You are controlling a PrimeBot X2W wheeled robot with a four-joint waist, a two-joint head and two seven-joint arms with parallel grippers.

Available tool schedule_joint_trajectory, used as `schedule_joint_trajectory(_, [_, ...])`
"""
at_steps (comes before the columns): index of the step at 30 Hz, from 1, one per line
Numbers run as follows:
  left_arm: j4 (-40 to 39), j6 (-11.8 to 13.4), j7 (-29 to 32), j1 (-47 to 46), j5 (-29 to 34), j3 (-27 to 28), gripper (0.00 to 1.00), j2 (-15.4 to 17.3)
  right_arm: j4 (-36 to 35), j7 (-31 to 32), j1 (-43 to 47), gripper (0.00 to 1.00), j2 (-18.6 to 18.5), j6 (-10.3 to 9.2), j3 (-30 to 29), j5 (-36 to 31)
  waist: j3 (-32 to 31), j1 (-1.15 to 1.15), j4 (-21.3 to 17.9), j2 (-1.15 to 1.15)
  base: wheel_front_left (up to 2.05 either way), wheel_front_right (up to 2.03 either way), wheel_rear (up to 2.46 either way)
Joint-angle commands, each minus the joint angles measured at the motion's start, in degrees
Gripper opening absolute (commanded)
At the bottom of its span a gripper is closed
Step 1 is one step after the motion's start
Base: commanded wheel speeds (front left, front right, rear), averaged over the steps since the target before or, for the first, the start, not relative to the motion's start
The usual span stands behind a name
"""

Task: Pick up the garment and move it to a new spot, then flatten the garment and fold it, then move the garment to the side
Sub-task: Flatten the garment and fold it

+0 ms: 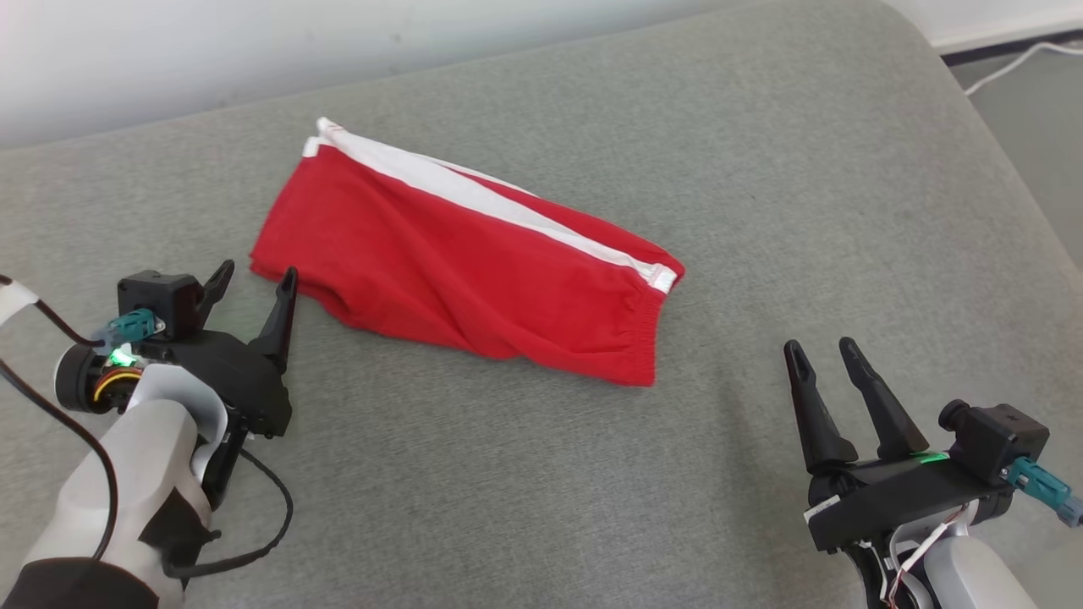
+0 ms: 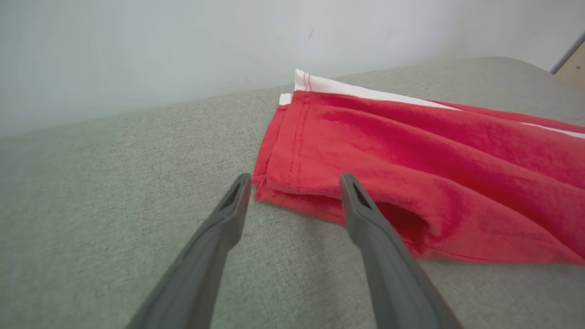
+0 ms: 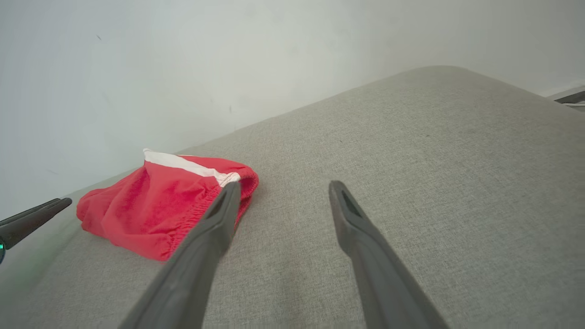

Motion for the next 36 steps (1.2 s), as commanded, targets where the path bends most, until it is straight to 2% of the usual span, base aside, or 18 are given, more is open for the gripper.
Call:
schedule_joint_trajectory(1, [0.82, -0.32, -0.36, -0.50, -0.44, 0.29, 1.00, -0.04, -0.49, 0.25, 0.62, 1.00, 0.26, 0.03, -0.04, -0.47, 0.34, 0.00, -0.77, 0.00, 0.00, 0.00, 0.00])
schedule_joint_trajectory(14, [7.80, -2.39, -0.37, -3.57, 0.46, 1.50, 1.00, -0.43, -1.99, 0.88, 1.28, 1.00, 1.65, 0.03, -0.22, -1.35, 2.53, 0.00, -4.01, 0.00, 0.00, 0.00, 0.00])
schedule_joint_trajectory(19, [10.04, -2.00, -0.36, -5.08, 1.41, 1.37, 1.00, -0.30, -1.45, 0.41, 0.73, 1.00, 1.89, 0.03, 0.32, -1.49, 3.40, 0.00, -4.73, 0.00, 0.00, 0.00, 0.00])
schedule_joint_trajectory(21, [11.46, -0.95, -0.33, -5.47, 2.78, 0.52, 1.00, 0.06, -1.19, 0.39, 0.55, 1.00, 1.95, 0.03, 0.58, -1.49, 3.48, 0.00, -5.00, 0.00, 0.00, 0.00, 0.00])
schedule_joint_trajectory(24, [13.67, -0.62, -0.02, -5.30, 2.53, 0.12, 1.00, -0.77, -0.76, 0.17, 0.42, 1.00, 2.00, 0.03, 0.74, -1.37, 3.35, 0.00, -5.16, 0.00, 0.00, 0.00, 0.00])
schedule_joint_trajectory(25, [14.30, -0.63, 0.20, -5.47, 2.75, -0.16, 0.68, -0.94, -0.63, 0.06, 0.41, 1.00, 2.00, 0.03, 0.81, -1.39, 3.31, 0.00, -5.17, 0.00, 0.00, 0.00, 0.00])
schedule_joint_trajectory(26, [14.74, -0.98, 0.31, -5.36, 2.26, -0.09, 0.00, -1.30, -0.50, -0.05, 0.35, 1.00, 2.00, 0.03, 0.88, -1.47, 3.26, 0.00, -5.15, 0.00, 0.00, 0.00, 0.00])
schedule_joint_trajectory(36, [15.94, -1.01, -0.15, -5.53, 2.80, -0.54, 0.00, -1.99, 0.04, -0.43, 0.12, 1.00, 1.81, 0.03, 1.54, -2.24, 2.68, 0.00, -3.94, 0.00, 0.00, 0.00, 0.00])
